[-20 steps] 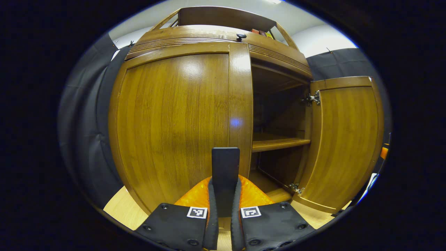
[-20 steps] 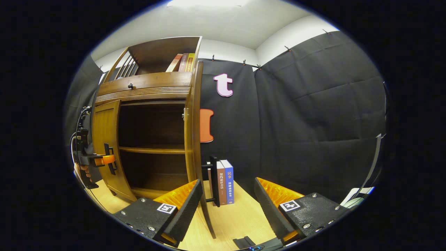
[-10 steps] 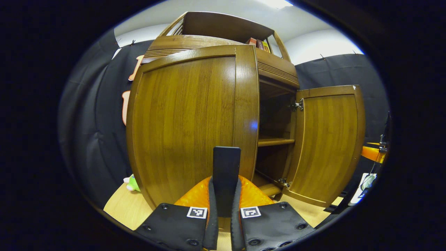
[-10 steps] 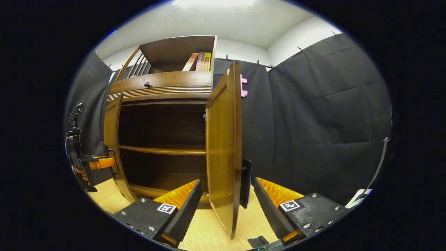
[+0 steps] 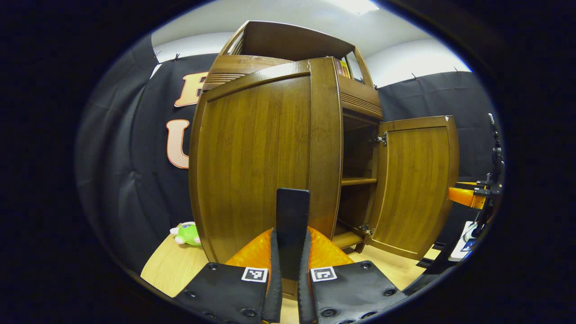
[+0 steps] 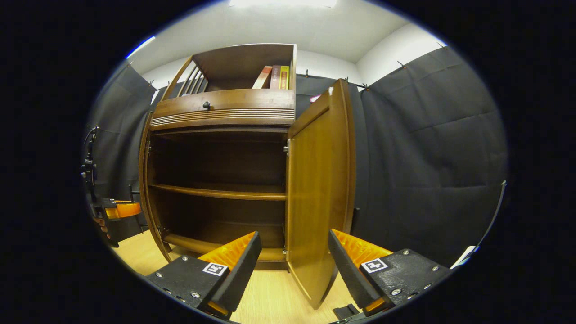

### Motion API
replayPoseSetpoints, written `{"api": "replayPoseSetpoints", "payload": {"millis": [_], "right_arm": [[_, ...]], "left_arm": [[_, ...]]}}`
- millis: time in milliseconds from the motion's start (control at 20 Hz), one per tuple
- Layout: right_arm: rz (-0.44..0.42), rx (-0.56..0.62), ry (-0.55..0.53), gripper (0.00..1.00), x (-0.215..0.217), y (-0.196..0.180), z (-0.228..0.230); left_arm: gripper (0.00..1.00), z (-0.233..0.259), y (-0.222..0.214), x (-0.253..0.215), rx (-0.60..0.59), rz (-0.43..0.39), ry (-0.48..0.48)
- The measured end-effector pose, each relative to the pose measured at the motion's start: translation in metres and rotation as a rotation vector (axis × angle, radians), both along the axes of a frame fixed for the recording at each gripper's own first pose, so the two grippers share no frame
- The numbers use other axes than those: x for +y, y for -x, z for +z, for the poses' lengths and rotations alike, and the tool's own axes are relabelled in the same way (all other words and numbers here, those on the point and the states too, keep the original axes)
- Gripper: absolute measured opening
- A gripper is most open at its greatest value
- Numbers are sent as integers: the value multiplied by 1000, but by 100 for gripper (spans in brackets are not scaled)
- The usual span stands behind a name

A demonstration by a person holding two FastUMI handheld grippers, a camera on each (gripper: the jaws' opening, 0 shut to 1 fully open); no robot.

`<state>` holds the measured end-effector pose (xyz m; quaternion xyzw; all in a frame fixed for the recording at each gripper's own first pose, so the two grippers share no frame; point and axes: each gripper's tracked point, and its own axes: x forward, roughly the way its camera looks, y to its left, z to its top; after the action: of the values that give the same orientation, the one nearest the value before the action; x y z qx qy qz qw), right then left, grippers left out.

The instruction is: Open the right door of the double-door shoe cabinet with the right hand, and open the left door with the left hand.

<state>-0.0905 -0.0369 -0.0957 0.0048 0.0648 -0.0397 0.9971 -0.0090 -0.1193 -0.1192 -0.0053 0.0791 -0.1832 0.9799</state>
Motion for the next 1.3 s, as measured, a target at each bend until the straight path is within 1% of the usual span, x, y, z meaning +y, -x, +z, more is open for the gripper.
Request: {"api": "replayPoseSetpoints", "payload": {"millis": [250,300,350,500,550,600,650,700,750,800,900,1000,1150,1200,1300], "right_arm": [[37,6,-1,93,17,-4,-6],[42,6,-2,100,20,-6,-7],[47,7,-3,93,22,-7,-7],[64,7,-8,92,31,-10,-9],[70,8,-4,100,34,-11,-10],[76,10,-1,92,37,-12,-12],[84,14,-1,92,41,-14,-14],[93,17,-3,100,45,-14,-15],[102,18,-5,100,49,-15,-16],[109,18,-5,100,53,-15,-17],[123,17,-9,100,60,-15,-18],[135,13,-12,100,66,-16,-17],[147,11,-7,100,72,-15,-17],[149,11,-7,100,73,-16,-17],[151,13,-5,100,75,-16,-18]], "left_arm": [[22,3,21,30,-14,42,-10],[22,5,24,37,-17,58,-12],[22,6,27,42,-20,72,-16],[21,9,34,60,-36,107,-33],[20,10,37,67,-39,118,-37],[20,10,39,73,-44,132,-42],[20,11,41,81,-47,155,-61],[16,12,44,89,-57,173,-81],[16,11,46,94,-63,185,-94],[15,15,46,103,-64,202,-90],[10,13,47,116,-55,216,-77],[10,14,49,126,-50,228,-63],[10,17,51,144,-50,256,-68],[10,18,42,142,-49,266,-67],[10,16,41,151,-44,282,-57]]}}
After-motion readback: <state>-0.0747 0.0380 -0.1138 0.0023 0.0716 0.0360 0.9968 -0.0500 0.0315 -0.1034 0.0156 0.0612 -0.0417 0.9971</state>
